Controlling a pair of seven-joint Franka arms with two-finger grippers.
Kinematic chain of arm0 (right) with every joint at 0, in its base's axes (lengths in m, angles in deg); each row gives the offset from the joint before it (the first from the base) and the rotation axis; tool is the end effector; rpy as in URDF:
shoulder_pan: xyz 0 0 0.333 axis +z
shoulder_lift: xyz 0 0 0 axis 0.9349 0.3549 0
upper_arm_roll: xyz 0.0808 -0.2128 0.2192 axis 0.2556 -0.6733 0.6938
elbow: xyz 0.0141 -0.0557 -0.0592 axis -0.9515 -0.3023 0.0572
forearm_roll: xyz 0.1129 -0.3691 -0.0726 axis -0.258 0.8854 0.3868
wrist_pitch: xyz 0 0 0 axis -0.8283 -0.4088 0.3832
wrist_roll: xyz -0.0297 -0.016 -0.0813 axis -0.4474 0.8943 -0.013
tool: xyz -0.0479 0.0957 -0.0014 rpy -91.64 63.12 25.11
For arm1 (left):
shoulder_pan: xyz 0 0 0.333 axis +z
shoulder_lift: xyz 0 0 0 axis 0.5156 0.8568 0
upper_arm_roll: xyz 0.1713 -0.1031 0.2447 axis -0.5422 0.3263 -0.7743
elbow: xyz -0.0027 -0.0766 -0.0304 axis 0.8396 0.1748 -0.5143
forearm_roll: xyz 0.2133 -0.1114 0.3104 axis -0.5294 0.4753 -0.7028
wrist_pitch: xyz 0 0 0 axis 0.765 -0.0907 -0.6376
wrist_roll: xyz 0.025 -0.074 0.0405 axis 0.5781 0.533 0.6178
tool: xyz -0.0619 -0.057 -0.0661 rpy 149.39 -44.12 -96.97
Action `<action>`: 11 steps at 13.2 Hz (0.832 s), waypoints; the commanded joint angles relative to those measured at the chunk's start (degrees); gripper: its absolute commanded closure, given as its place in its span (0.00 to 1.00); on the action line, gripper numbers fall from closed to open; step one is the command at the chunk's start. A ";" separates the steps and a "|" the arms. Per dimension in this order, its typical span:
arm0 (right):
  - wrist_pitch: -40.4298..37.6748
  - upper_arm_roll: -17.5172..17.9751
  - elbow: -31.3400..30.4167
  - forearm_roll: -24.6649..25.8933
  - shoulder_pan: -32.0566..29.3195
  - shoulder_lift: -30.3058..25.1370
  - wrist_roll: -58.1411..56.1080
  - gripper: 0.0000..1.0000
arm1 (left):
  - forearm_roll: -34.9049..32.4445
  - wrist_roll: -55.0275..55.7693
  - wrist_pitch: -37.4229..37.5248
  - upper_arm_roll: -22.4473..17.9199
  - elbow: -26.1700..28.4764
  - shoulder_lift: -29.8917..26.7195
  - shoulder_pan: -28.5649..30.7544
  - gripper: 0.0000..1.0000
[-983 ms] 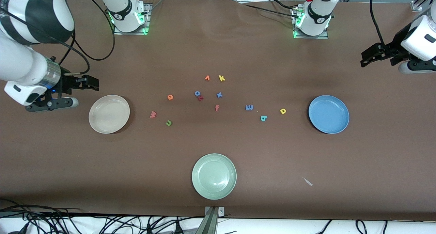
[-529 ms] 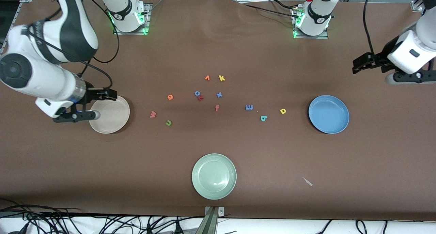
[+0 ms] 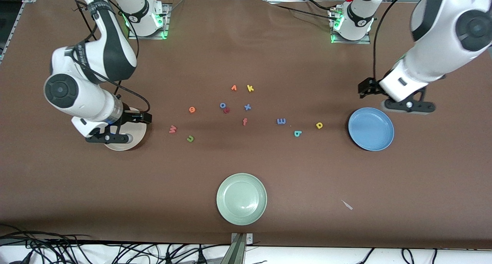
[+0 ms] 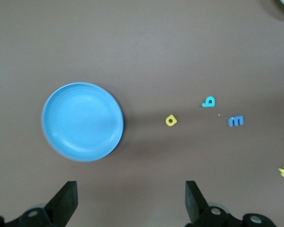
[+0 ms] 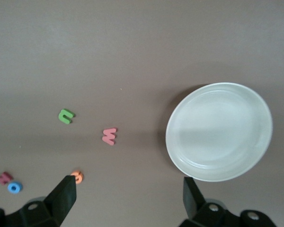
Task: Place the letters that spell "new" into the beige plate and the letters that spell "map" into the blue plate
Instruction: 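Reach the right gripper to the pink w while the left gripper reaches the a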
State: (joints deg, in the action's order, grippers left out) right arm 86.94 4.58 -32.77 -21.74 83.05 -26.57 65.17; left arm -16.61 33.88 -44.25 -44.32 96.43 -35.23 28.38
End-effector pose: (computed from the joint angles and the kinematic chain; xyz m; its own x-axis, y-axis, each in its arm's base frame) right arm 0.6155 0.1527 0.3723 0.9927 -0.0398 -0.1135 -0.0377 -0.9991 0.0200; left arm 0.5581 -0.1249 0.4754 0.9923 -0.0887 -0.0862 -0.0879 -0.9960 0.0139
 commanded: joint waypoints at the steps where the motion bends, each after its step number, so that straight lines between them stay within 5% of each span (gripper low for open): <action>1: 8.49 -0.12 -5.95 -0.93 1.19 0.54 3.38 0.00 | 1.26 -0.10 -6.93 -0.37 5.41 0.01 -1.91 0.00; 11: 25.74 -0.12 -12.82 -0.93 5.68 6.95 23.16 0.00 | 0.64 -0.45 -17.33 -0.46 6.92 14.51 -6.40 0.00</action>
State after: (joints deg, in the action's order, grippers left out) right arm 108.60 4.62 -42.96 -21.98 87.46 -19.67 85.17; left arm -16.61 34.03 -61.64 -44.30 103.65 -21.74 22.84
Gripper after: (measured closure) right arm 0.000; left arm 0.000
